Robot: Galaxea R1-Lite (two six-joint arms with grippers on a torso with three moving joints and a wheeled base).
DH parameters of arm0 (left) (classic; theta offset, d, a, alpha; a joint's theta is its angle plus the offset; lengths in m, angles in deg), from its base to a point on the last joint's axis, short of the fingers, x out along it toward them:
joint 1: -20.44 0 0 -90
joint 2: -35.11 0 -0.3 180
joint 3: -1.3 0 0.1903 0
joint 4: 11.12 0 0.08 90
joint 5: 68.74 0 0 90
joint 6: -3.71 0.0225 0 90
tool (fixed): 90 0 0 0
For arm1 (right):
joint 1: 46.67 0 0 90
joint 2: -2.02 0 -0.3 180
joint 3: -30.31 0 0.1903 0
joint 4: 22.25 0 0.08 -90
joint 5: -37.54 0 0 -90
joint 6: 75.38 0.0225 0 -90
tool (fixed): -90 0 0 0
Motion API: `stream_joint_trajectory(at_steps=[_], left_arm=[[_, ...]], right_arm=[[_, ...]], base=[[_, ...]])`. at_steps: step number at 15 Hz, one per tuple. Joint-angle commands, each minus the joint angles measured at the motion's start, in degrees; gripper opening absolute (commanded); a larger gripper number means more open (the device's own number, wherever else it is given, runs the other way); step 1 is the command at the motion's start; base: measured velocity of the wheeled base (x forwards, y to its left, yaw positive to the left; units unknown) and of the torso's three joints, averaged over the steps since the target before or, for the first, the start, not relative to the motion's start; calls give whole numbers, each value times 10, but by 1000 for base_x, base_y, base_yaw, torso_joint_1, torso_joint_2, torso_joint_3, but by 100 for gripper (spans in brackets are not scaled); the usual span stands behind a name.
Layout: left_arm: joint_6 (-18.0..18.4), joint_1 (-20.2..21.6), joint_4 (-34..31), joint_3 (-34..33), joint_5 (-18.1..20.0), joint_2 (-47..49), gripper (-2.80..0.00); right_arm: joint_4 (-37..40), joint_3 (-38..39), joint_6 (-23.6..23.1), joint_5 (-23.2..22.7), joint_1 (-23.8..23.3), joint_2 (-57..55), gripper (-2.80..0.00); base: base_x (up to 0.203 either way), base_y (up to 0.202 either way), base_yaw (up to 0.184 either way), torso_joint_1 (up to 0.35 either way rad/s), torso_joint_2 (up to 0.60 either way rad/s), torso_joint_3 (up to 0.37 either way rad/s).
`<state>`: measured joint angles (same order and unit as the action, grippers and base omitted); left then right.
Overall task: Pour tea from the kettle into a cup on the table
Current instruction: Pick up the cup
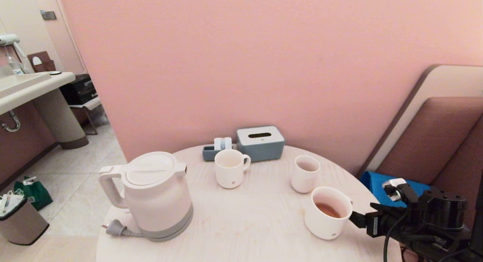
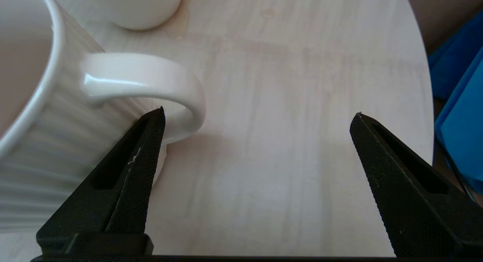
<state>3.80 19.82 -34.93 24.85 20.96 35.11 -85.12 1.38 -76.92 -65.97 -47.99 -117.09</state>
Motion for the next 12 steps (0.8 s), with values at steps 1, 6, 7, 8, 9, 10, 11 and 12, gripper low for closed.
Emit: stream_joint_trajectory(at_steps=[1,6,7,8,9,10,11,12], left_arm=[[0,0,0,0,0,1,-280],[0,0,0,0,0,1,-280],[0,0,0,0,0,1,-280],[0,0,0,0,0,1,-280],[0,0,0,0,0,1,-280],[0,0,0,0,0,1,-280],[0,0,0,0,0,1,-280],[0,0,0,0,0,1,-280]], right_arm=[[-12,-1,0,-1,2,-6,0],[-23,-7,5,0,1,-9,0],[-32,-7,11,1,1,-9,0],[-33,-8,13,1,2,-9,0],[-34,-9,13,1,2,-9,0],[-33,-12,14,1,1,-9,0],[-33,-16,15,1,2,-8,0],[-33,-20,17,1,2,-7,0]], base=[[0,0,0,0,0,0],[0,0,0,0,0,0],[0,0,0,0,0,0],[0,0,0,0,0,0],[0,0,0,0,0,0],[0,0,0,0,0,0],[0,0,0,0,0,0],[0,0,0,0,0,0]])
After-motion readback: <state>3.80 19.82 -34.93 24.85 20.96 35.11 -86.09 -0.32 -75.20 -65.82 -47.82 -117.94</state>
